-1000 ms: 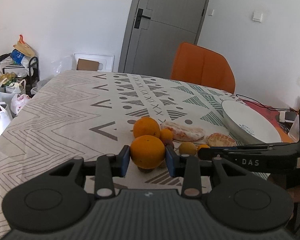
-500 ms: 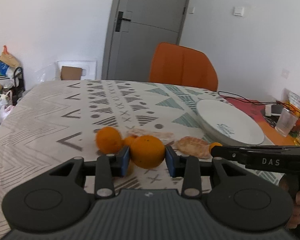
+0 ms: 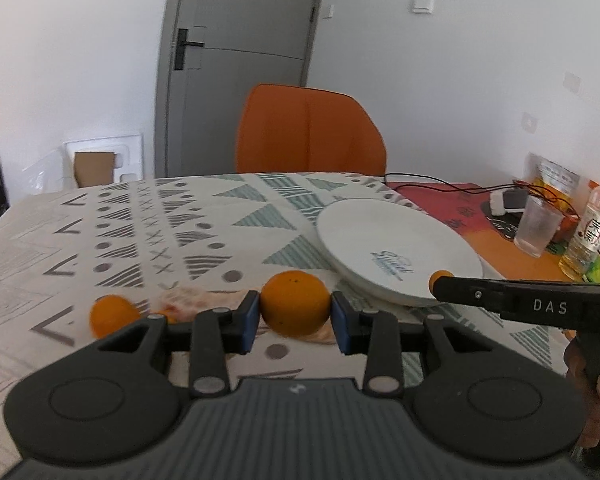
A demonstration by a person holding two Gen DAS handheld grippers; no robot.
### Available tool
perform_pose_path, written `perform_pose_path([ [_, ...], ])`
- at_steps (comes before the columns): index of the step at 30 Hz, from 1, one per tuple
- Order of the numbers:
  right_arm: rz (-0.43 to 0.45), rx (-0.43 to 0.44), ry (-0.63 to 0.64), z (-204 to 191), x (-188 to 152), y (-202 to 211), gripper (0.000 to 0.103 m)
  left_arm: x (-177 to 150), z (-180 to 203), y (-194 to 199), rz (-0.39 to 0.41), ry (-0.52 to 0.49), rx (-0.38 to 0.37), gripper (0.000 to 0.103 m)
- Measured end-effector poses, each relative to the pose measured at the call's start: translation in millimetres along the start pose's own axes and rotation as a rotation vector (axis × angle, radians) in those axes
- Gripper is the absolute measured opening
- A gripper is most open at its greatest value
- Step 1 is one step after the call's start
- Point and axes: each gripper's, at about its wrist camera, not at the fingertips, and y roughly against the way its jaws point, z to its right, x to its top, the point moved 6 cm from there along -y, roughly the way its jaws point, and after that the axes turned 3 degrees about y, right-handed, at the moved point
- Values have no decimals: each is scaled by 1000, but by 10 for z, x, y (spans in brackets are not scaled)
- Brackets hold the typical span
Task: Organize fruits
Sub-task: 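Carry both fruits over the white plate while the left gripper releases the large orange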
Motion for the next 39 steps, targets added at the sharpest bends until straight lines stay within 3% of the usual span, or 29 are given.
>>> perform_pose_path([
  [18, 30, -82, -71, 555, 51, 38, 21, 162, 496, -523, -42, -95, -67, 37],
  [34, 29, -106, -75, 664, 65, 63, 26, 259, 740, -937, -61, -121, -91, 37],
  [39, 30, -114, -73, 659, 60, 102, 26, 303, 724, -910, -53, -114, -59, 53],
])
